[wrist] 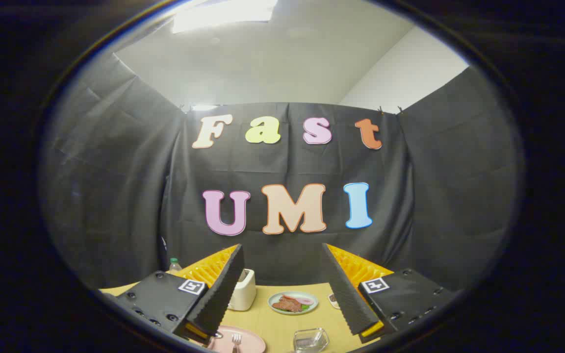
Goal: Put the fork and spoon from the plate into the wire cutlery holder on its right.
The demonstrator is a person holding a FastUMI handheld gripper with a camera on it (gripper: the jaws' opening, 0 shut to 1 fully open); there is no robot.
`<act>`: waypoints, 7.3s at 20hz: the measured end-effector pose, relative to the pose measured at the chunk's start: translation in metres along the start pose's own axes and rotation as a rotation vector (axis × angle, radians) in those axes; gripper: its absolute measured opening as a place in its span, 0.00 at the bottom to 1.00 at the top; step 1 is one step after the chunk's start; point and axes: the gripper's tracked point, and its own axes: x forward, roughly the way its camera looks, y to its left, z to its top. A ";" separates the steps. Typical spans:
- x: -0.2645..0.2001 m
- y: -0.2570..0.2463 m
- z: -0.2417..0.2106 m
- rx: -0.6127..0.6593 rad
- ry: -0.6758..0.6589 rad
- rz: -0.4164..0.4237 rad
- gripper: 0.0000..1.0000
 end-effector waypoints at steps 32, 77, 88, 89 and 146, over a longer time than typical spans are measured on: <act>0.031 0.066 -0.067 -0.029 0.163 0.128 0.99; -0.093 0.119 -0.410 -0.192 1.093 0.343 0.65; -0.097 0.110 -0.418 -0.205 1.142 0.304 0.12; -0.098 0.110 -0.417 -0.205 1.149 0.310 0.12; -0.046 -0.089 -0.299 -0.123 1.276 0.366 0.08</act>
